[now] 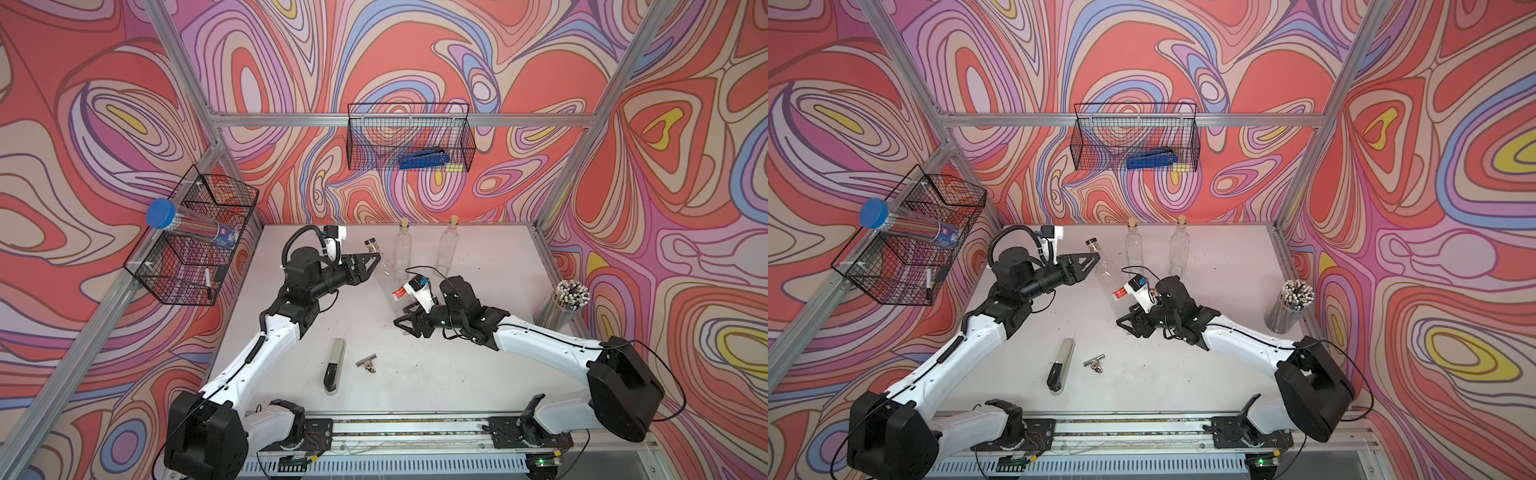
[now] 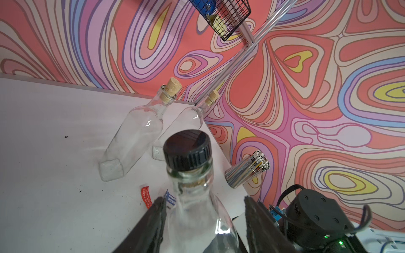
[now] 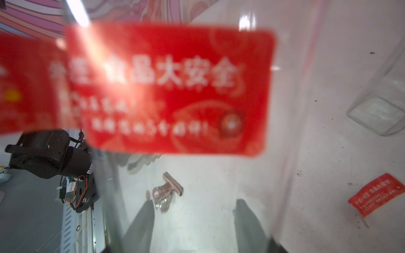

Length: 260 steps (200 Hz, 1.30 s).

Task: Remove the label from the bottle
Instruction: Adjust the bottle.

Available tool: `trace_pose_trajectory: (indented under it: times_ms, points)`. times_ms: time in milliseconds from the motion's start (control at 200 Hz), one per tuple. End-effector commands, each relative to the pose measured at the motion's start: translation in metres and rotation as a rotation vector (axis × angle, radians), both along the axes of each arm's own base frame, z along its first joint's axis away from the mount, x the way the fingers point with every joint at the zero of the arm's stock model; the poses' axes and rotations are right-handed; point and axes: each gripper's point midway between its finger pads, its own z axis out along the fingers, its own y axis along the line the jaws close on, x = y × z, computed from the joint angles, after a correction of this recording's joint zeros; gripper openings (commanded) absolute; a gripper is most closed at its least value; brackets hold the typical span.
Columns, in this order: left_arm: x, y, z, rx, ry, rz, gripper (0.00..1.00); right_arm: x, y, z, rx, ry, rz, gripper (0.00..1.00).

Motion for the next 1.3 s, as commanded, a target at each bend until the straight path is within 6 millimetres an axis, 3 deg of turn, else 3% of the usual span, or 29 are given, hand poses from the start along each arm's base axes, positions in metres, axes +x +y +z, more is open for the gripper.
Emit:
trace_pose_trajectory:
  times_ms: [0, 586, 781, 911, 1212, 1297]
  points:
    - [0.006, 0.0, 0.002, 0.024, -0.006, 0.028, 0.6, 0.009, 0.007, 0.038, 0.068, -0.112, -0.006, 0.0]
    - [0.025, 0.002, 0.011, 0.055, -0.07, 0.123, 0.62, -0.007, 0.021, 0.032, 0.039, -0.108, 0.049, 0.0]
    - [0.023, -0.007, 0.003, 0.058, -0.045, 0.081, 0.45, -0.005, 0.018, 0.031, 0.037, -0.118, 0.03, 0.0]
    - [0.019, -0.011, -0.006, 0.058, -0.027, 0.065, 0.4, -0.004, 0.02, 0.03, 0.037, -0.115, 0.028, 0.0]
    - [0.016, -0.013, -0.01, 0.066, -0.015, 0.054, 0.0, -0.001, 0.023, 0.031, 0.04, -0.112, 0.029, 0.0]
    - [0.017, -0.013, -0.01, 0.066, -0.016, 0.052, 0.0, -0.001, 0.023, 0.028, 0.035, -0.104, 0.027, 0.0]
